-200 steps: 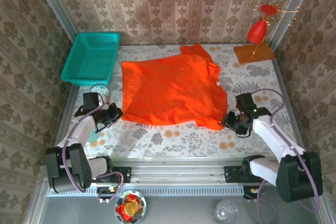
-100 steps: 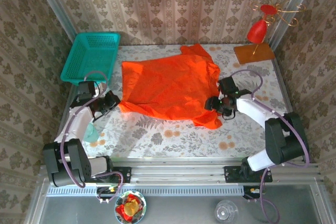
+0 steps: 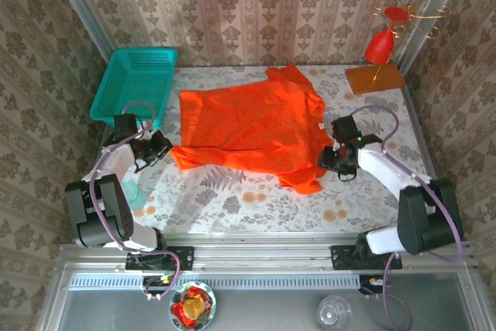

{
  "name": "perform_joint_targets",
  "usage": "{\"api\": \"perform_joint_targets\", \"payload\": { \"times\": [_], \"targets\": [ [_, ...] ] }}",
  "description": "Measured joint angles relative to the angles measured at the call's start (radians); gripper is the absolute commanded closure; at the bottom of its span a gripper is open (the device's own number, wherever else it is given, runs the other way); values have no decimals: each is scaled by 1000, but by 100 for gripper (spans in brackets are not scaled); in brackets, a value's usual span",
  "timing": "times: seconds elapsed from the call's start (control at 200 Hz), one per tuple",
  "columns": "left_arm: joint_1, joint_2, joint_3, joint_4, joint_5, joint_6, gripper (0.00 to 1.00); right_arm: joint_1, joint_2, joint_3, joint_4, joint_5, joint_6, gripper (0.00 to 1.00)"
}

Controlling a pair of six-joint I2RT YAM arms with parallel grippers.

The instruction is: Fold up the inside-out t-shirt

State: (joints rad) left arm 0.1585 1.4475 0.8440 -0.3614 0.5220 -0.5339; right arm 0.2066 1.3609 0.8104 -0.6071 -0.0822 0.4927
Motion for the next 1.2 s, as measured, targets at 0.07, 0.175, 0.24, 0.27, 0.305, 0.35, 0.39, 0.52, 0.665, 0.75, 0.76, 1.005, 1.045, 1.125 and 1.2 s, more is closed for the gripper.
{"api": "perform_joint_targets", "payload": {
  "times": [0.07, 0.175, 0.24, 0.27, 0.305, 0.35, 0.39, 0.52, 0.665, 0.75, 0.76, 1.005, 1.045, 1.125, 1.2],
  "targets": [
    [0, 1, 0, -1, 0, 0, 100, 35, -56, -37, -33, -15, 4, 61],
    [1, 5, 1, -1, 0, 0, 100, 77, -100, -72, -73, -35, 15, 63],
    [3, 6, 1, -2, 0, 0, 100, 99, -103, -81, -89, -38, 16, 63],
    [5, 6, 1, -2, 0, 0, 100, 110, -100, -84, -93, -38, 16, 62],
    [7, 6, 1, -2, 0, 0, 100, 125, -93, -84, -96, -36, 15, 61],
    [8, 6, 1, -2, 0, 1, 100, 146, -72, -80, -99, -30, 11, 60],
    [8, 6, 1, -2, 0, 0, 100, 167, -42, -69, -107, -17, 5, 60],
    [11, 6, 1, -2, 2, 0, 100, 204, 99, -5, -116, 29, -27, 60],
    [23, 6, 1, -3, 2, 0, 100, 207, 178, 19, -116, 65, -63, 58],
    [30, 6, 1, -4, 3, 0, 100, 207, 203, 28, -114, 80, -79, 58],
    [31, 6, 1, -4, 3, 0, 100, 207, 206, 29, -113, 81, -81, 58],
    [34, 6, 1, -5, 5, 0, 100, 207, 233, 55, -100, 82, -128, 63],
    [34, 6, 1, -5, 5, 0, 100, 207, 235, 55, -98, 78, -135, 64],
    [34, 6, 1, -5, 5, 0, 100, 207, 236, 57, -94, 70, -147, 65],
    [34, 6, 1, -5, 5, 0, 100, 207, 240, 60, -93, 67, -151, 65]
  ]
}}
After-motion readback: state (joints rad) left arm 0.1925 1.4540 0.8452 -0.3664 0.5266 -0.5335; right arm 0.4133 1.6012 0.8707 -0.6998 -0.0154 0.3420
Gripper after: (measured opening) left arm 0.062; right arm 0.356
